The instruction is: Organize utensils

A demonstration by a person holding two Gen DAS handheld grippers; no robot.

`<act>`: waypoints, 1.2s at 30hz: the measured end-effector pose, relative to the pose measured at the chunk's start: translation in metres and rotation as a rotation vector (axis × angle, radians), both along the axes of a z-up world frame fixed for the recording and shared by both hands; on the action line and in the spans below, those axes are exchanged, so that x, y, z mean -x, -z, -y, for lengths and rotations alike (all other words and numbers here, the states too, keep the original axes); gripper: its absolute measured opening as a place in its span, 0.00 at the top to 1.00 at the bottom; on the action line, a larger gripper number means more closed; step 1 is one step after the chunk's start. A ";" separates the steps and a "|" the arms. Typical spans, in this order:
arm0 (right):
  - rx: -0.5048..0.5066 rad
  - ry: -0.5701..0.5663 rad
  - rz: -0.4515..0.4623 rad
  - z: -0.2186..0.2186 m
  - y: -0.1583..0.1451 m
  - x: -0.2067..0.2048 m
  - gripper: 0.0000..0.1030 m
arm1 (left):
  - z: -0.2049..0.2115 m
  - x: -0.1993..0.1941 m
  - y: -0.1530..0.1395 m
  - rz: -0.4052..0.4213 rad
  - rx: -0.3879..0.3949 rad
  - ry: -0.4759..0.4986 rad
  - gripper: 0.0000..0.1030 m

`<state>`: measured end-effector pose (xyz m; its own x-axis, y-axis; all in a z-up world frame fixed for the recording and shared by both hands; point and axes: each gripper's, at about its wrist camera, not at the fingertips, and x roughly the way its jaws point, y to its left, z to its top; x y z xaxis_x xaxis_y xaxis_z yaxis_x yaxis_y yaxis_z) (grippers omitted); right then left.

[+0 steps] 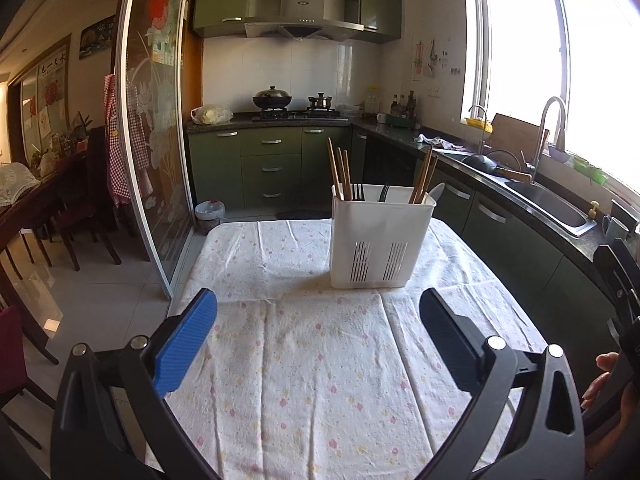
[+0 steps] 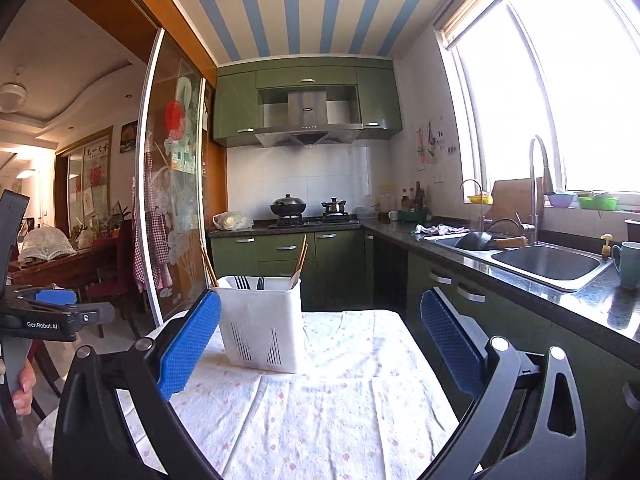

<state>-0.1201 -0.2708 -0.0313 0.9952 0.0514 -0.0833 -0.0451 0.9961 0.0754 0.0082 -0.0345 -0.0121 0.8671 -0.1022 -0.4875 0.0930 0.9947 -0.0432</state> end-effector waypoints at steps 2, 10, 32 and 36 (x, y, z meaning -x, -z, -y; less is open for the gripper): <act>-0.014 0.001 -0.004 0.003 0.002 0.007 0.04 | -0.004 0.005 0.001 -0.002 0.004 -0.010 0.06; -0.009 -0.012 -0.036 -0.005 -0.001 0.003 0.04 | -0.011 0.016 0.008 0.009 -0.034 -0.039 0.06; -0.003 -0.032 -0.043 -0.018 -0.006 -0.020 0.04 | -0.013 0.013 0.011 0.011 -0.050 -0.047 0.06; -0.003 -0.032 -0.042 -0.018 -0.005 -0.020 0.04 | -0.012 0.012 0.011 0.009 -0.053 -0.045 0.06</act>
